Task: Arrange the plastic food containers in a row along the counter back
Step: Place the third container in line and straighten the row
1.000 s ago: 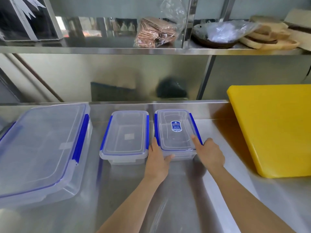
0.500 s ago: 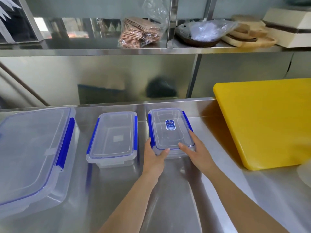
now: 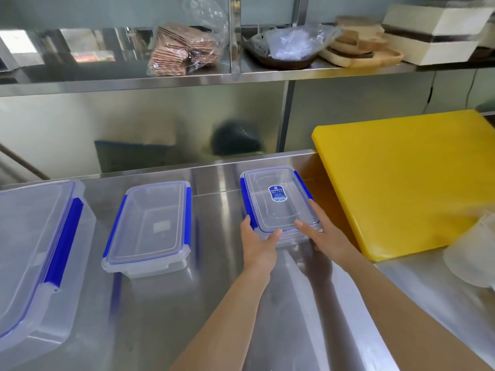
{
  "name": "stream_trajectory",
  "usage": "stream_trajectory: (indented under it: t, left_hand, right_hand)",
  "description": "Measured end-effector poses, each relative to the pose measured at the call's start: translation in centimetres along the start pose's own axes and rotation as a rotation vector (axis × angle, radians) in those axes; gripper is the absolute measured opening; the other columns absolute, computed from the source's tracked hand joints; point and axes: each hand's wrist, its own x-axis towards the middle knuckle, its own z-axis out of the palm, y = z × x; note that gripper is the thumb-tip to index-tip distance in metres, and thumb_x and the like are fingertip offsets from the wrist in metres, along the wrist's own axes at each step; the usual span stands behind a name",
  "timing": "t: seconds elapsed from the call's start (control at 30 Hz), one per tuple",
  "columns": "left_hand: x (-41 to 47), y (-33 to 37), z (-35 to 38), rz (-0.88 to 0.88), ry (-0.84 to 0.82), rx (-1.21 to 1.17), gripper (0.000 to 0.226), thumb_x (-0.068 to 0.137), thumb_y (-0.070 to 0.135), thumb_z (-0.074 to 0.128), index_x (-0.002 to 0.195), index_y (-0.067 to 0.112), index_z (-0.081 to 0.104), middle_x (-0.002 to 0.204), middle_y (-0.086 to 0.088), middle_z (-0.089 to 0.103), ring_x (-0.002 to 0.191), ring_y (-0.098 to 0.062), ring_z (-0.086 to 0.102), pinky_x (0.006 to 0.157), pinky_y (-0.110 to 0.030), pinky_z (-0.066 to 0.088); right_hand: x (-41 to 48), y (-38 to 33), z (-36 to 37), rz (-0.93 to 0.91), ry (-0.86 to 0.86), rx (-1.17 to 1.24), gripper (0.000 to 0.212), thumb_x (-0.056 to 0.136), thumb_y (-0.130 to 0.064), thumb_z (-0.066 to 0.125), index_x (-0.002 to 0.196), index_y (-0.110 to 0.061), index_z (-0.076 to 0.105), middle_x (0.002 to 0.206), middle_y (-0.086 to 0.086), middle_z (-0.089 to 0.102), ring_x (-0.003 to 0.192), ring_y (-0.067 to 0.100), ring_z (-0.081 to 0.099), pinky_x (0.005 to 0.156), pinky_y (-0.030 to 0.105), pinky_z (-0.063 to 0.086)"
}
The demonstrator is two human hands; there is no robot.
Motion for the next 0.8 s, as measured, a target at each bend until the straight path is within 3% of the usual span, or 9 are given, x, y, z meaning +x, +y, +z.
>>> stream_trajectory:
  t: [0.13,0.23,0.3,0.4,0.47,0.53,0.63,0.73,0.8]
  left_hand:
    - [0.1,0.0,0.5,-0.002,0.001,0.041,0.072,0.080,0.016,0.072,0.137,0.024,0.029,0.134,-0.002,0.049,0.121,-0.020,0.051,0.101,-0.037,0.045]
    - [-0.2,0.4,-0.1,0.050,-0.015,0.191,0.071,0.079,0.026,0.072,0.137,0.023,0.032,0.137,-0.001,0.047,0.122,-0.020,0.052,0.101,-0.039,0.048]
    - [-0.6,1.2,-1.1,0.111,0.005,0.295,0.065,0.082,0.030,0.068,0.137,0.019,0.035,0.140,0.000,0.042,0.125,-0.019,0.049,0.100,-0.032,0.046]
    - [-1.2,3.1,-4.1,0.264,0.149,0.380,0.046,0.089,0.027,0.058,0.132,0.016,0.044,0.137,0.000,0.047,0.124,-0.016,0.049,0.092,-0.022,0.039]
    - [-1.2,4.0,-7.0,0.376,0.315,0.394,0.035,0.090,0.024,0.057,0.125,0.015,0.051,0.130,-0.003,0.054,0.118,-0.018,0.051,0.094,-0.024,0.038]
    - [-0.8,4.4,-10.6,0.432,0.510,0.414,0.030,0.090,0.018,0.057,0.118,0.011,0.055,0.123,-0.009,0.058,0.114,-0.025,0.052,0.102,-0.034,0.040]
    - [0.3,4.2,-16.7,0.351,0.698,0.444,0.034,0.087,0.015,0.058,0.120,0.008,0.053,0.124,-0.014,0.056,0.116,-0.030,0.051,0.105,-0.047,0.040]
    - [1.1,3.0,-21.4,0.202,0.723,0.526,0.052,0.086,0.020,0.060,0.134,0.009,0.043,0.140,-0.016,0.044,0.129,-0.035,0.038,0.109,-0.050,0.029]
    - [1.2,2.0,-22.8,0.128,0.612,0.524,0.064,0.088,0.026,0.059,0.144,0.017,0.030,0.151,-0.014,0.029,0.138,-0.035,0.027,0.113,-0.049,0.022]
  right_hand:
    - [0.4,0.6,-0.5,0.011,0.015,-0.045,0.065,0.086,-0.043,0.057,0.142,-0.036,0.025,0.139,-0.004,0.048,0.121,0.019,0.052,0.094,0.037,0.051]
    - [0.5,0.4,-0.4,0.030,0.028,-0.075,0.070,0.082,-0.050,0.058,0.142,-0.035,0.025,0.139,-0.007,0.045,0.124,0.018,0.049,0.102,0.044,0.047]
    - [0.5,0.2,-0.3,0.094,0.102,-0.237,0.082,0.075,-0.064,0.056,0.143,-0.033,0.025,0.141,-0.002,0.043,0.128,0.024,0.046,0.104,0.047,0.044]
    - [-0.4,-1.4,0.3,0.058,0.362,-0.542,0.081,0.078,-0.059,0.056,0.143,-0.019,0.030,0.147,0.009,0.039,0.132,0.030,0.040,0.107,0.047,0.037]
    - [-1.5,-3.2,2.0,-0.079,0.420,-0.504,0.072,0.080,-0.051,0.059,0.139,-0.016,0.036,0.144,0.009,0.042,0.130,0.028,0.041,0.106,0.044,0.037]
    - [-2.2,-4.6,4.6,-0.190,0.323,-0.442,0.069,0.079,-0.044,0.064,0.137,-0.015,0.039,0.143,0.007,0.043,0.129,0.025,0.041,0.105,0.042,0.042]
    - [-2.8,-6.0,9.2,-0.270,0.062,-0.408,0.074,0.080,-0.047,0.064,0.142,-0.021,0.033,0.150,0.003,0.030,0.137,0.020,0.032,0.109,0.041,0.039]
    - [-2.9,-7.1,13.6,-0.253,-0.160,-0.394,0.081,0.080,-0.051,0.062,0.147,-0.033,0.019,0.158,-0.001,0.010,0.144,0.016,0.022,0.113,0.036,0.030]
    - [-2.8,-7.4,16.1,-0.215,-0.274,-0.398,0.085,0.080,-0.052,0.062,0.147,-0.039,0.011,0.160,-0.002,0.000,0.145,0.017,0.019,0.112,0.036,0.028]
